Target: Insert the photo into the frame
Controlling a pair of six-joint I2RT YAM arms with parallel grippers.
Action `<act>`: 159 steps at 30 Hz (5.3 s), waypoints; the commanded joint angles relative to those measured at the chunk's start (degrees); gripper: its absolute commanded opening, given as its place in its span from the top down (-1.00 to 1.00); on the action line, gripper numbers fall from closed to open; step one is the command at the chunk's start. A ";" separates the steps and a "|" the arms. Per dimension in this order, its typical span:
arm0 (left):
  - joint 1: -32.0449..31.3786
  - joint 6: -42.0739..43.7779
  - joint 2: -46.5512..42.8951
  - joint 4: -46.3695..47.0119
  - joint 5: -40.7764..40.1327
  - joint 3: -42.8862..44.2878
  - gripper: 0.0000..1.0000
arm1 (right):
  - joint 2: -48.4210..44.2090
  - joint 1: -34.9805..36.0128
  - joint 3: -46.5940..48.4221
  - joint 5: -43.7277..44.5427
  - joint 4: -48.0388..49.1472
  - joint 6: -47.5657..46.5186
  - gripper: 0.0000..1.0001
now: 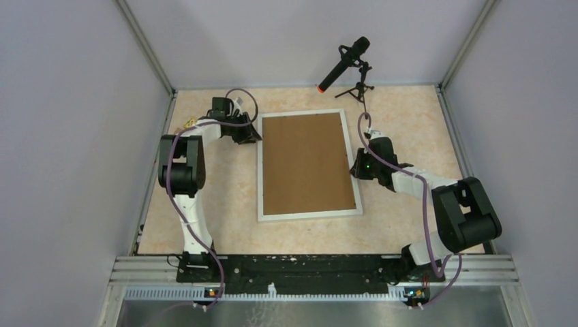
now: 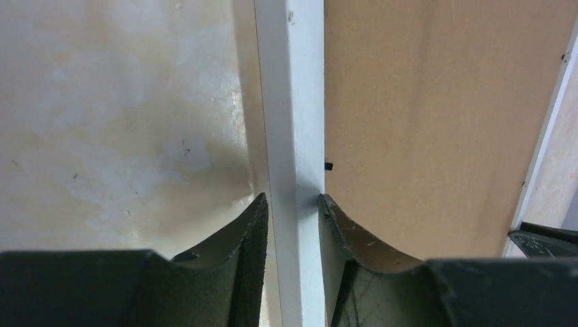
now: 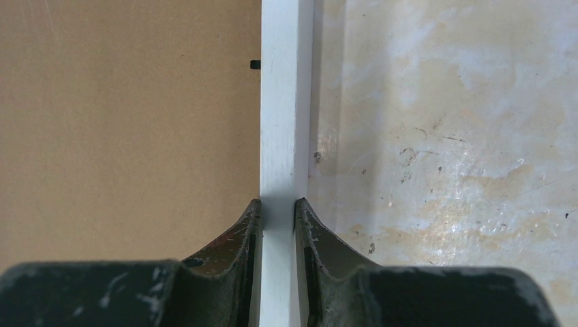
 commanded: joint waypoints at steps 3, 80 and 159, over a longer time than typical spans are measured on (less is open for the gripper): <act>-0.14 -0.07 2.05 0.99 -0.45 2.94 0.18 | 4.92 1.38 -1.78 -3.91 -4.49 -0.89 1.00; -8.97 12.78 22.34 -28.51 -25.92 32.46 0.24 | 6.00 2.44 -1.08 -3.51 -4.99 -1.26 1.00; -3.39 6.48 -3.56 -8.45 -3.11 -9.68 0.06 | 6.70 3.63 -0.73 -2.80 -5.23 -1.53 1.00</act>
